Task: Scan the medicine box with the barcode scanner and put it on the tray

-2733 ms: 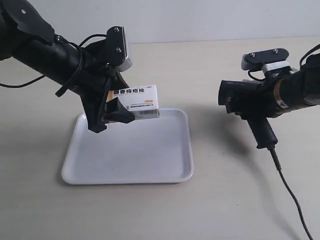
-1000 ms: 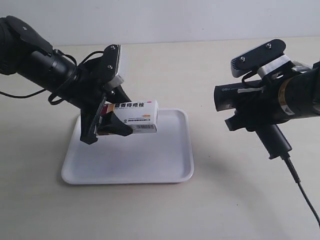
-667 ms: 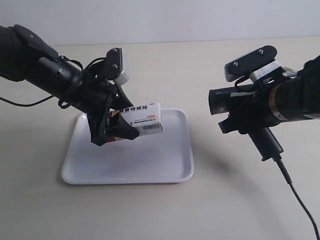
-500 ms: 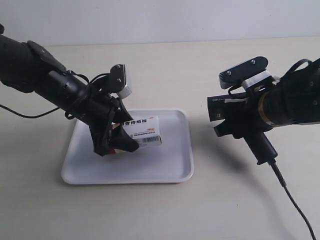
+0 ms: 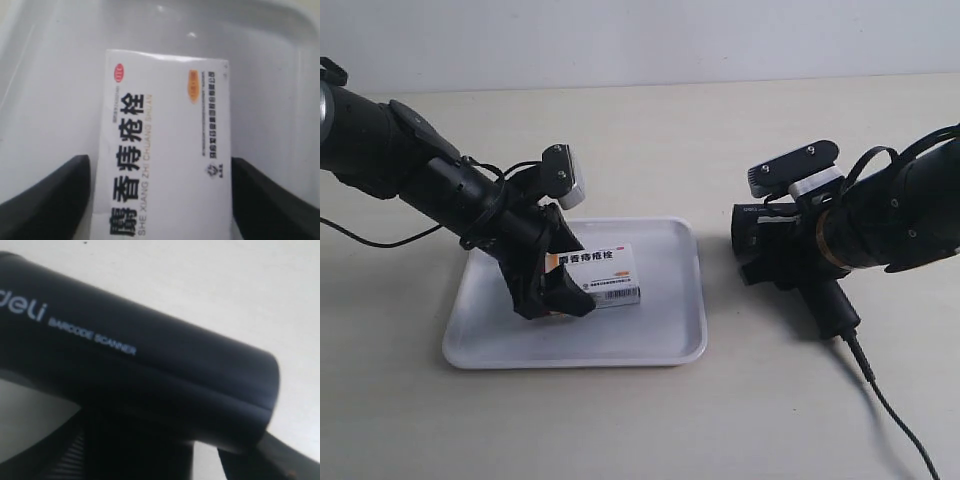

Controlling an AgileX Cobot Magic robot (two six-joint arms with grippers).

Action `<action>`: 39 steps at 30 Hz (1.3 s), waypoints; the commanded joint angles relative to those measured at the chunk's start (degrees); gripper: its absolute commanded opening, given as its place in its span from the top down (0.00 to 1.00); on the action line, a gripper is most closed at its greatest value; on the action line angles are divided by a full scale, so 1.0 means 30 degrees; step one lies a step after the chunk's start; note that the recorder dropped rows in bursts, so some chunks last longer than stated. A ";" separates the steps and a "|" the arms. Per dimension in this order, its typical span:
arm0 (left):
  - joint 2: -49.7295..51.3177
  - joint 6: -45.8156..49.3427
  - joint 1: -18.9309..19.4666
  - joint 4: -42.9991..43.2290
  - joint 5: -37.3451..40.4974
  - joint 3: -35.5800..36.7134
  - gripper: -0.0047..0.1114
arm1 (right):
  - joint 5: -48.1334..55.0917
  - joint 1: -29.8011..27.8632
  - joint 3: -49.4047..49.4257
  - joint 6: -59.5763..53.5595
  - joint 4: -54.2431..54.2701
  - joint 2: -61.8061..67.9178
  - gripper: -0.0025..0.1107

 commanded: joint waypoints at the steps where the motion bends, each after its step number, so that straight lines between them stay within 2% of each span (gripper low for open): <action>1: -0.0033 -0.0255 0.0045 0.0217 0.0169 0.0060 0.15 | 0.1794 0.0038 -0.0022 0.1931 -0.0209 0.0290 0.78; 4: -0.0409 -0.0458 0.0045 0.0217 0.0169 0.0023 0.06 | 0.1381 0.0038 -0.0022 0.2145 -0.0209 0.0290 0.61; 10: -0.2288 -0.1587 0.0045 0.0557 0.0317 0.0023 0.05 | 0.0551 0.0038 -0.0022 0.2230 -0.0328 0.0052 0.20; 12: -0.3001 -0.2044 0.0045 0.0699 0.0360 0.0023 0.05 | 0.0603 0.0038 -0.0022 0.2230 -0.0328 -0.0466 0.14; 15: -0.4201 -0.2537 0.0077 0.1210 0.0597 0.0023 0.09 | 0.0603 0.0038 -0.0022 0.2098 -0.0182 -0.2081 0.13; 18: -0.5604 -0.3567 0.0315 0.1301 0.0681 0.0023 0.25 | 0.0213 0.0038 -0.0022 0.1103 0.0855 -0.4709 0.15; 21: -0.7101 -0.4889 0.0760 0.1298 0.0879 0.0023 0.58 | -0.0721 0.0038 -0.0022 -0.1565 0.3253 -0.8367 0.26; 23: -0.8199 -0.5776 0.0994 0.1388 0.1189 0.0023 0.86 | -0.0915 0.0038 0.0245 -0.3613 0.4949 -1.0951 0.40; 24: -0.8730 -0.6005 0.0994 0.1388 0.1286 0.0064 0.95 | -0.0873 0.0038 0.0457 -0.4195 0.5307 -1.2196 0.48; 28: -1.0433 -0.6050 0.0956 0.0912 0.0739 0.0797 0.94 | -0.0828 0.0038 0.1818 -0.4401 0.5488 -1.6189 0.76; 32: -1.2162 -0.6050 0.0956 -0.0211 -0.0723 0.2325 0.94 | -0.0828 0.0038 0.3867 -0.4270 0.6005 -1.9028 0.98; 35: -1.3909 -0.4975 0.0956 -0.2536 -0.2797 0.4288 0.94 | -0.0828 0.0038 0.5900 -0.4235 0.5767 -2.1097 0.98; 39: -1.6801 -0.0964 0.0956 -0.8155 -0.5136 0.7205 0.94 | -0.1070 0.0038 0.8351 -0.3664 0.5744 -2.3538 0.98</action>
